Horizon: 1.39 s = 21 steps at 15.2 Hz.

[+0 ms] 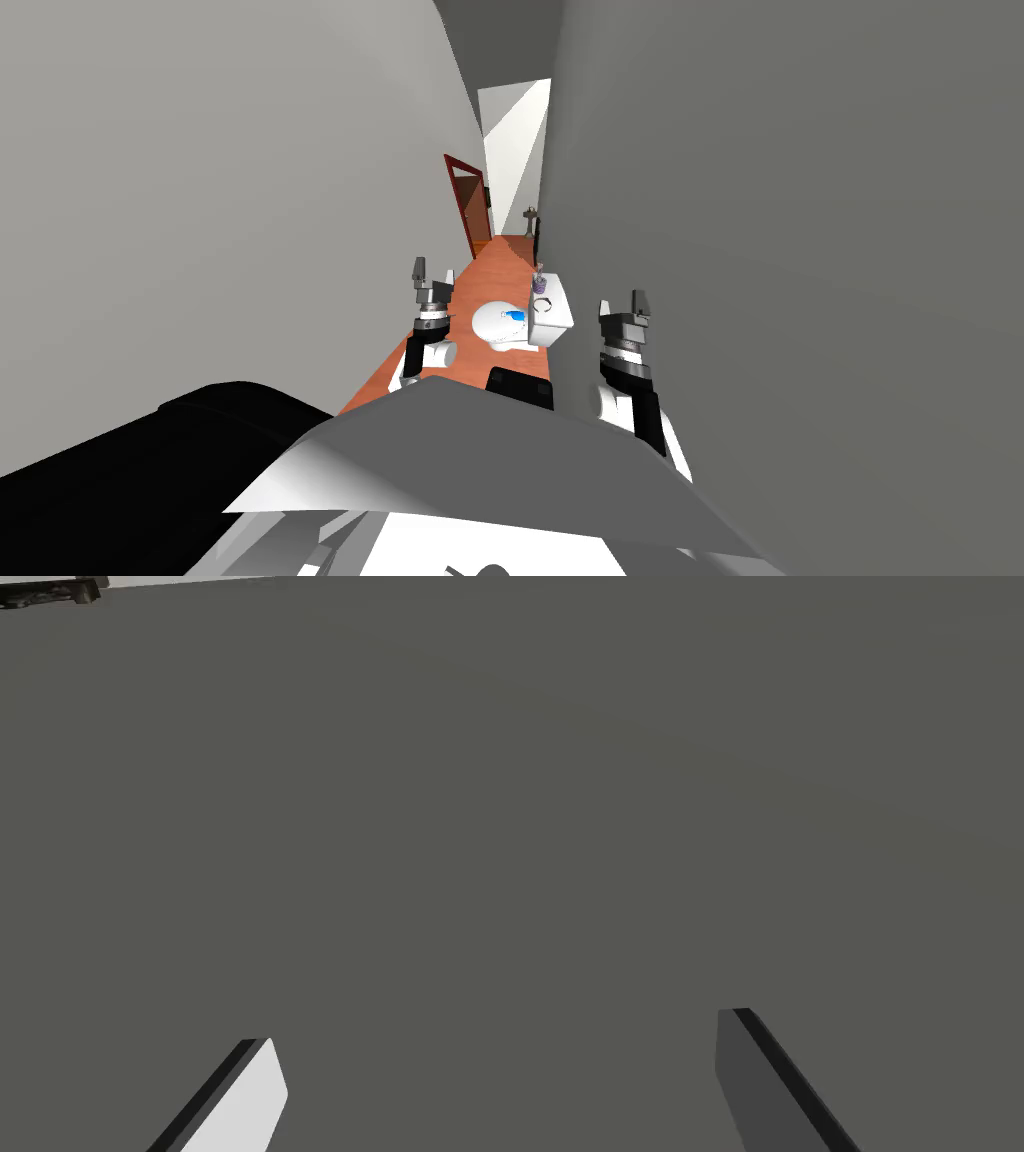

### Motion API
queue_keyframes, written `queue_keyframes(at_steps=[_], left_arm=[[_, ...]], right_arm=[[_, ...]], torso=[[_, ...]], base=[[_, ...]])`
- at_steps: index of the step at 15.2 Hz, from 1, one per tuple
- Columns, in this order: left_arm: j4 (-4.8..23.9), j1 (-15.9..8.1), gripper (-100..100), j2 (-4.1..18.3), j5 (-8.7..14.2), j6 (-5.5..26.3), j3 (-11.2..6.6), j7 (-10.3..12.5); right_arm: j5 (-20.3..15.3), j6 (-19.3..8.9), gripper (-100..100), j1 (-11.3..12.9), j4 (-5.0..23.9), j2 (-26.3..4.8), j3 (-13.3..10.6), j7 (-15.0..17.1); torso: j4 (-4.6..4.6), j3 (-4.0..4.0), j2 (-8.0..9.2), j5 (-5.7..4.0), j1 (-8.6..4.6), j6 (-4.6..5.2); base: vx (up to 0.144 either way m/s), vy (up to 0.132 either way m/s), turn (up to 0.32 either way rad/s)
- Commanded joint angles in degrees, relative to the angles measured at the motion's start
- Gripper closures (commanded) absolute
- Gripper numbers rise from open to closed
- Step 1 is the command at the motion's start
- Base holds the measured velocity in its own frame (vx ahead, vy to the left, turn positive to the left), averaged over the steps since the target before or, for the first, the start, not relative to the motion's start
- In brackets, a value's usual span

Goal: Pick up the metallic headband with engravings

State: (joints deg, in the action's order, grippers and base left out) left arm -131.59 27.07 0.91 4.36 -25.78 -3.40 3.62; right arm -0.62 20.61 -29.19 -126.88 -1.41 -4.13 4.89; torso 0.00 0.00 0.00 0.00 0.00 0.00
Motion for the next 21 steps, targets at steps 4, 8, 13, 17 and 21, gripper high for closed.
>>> queue_keyframes(at_steps=[4, 8, 13, 17, 21], left_arm=[[0.00, -0.01, 0, 0.00, 0.00, 0.00, 0.01, 0.00], [0.00, -0.01, 0, -0.01, 0.00, 0.00, 0.01, 0.00], [0.00, -0.01, 0, -0.01, 0.00, 0.00, 0.01, 0.00], [0.00, -0.01, 0, -0.01, 0.00, 0.00, 0.01, 0.00], [0.00, -0.01, 0, -0.01, 0.00, 0.00, 0.01, 0.00]], right_arm=[[-0.92, 0.16, -100, 0.22, 0.97, -4.37, -0.37, -0.14], [-2.47, 0.41, -100, 0.60, 2.65, -9.55, -0.97, -0.39], [-3.83, 0.61, -100, 0.93, 4.15, -13.59, -1.49, -0.61], [-5.39, 0.81, -100, 1.31, 5.91, -18.03, -2.09, -0.87], [-7.11, 1.01, -100, 1.72, 7.89, -22.78, -2.74, -1.16]], torso=[[0.01, 0.03, 0.06, 0.02, 0.11, -0.02], [0.02, 0.05, 0.09, 0.05, 0.23, -0.01], [0.02, 0.05, 0.08, 0.05, 0.24, -0.02], [0.02, 0.05, 0.08, 0.06, 0.27, -0.03], [0.02, 0.05, 0.10, 0.06, 0.26, -0.03]], base=[[-0.015, 0.030, 0.051], [-0.024, 0.055, 0.068], [-0.019, 0.057, 0.081], [-0.017, 0.063, 0.095], [-0.019, 0.064, 0.108]])
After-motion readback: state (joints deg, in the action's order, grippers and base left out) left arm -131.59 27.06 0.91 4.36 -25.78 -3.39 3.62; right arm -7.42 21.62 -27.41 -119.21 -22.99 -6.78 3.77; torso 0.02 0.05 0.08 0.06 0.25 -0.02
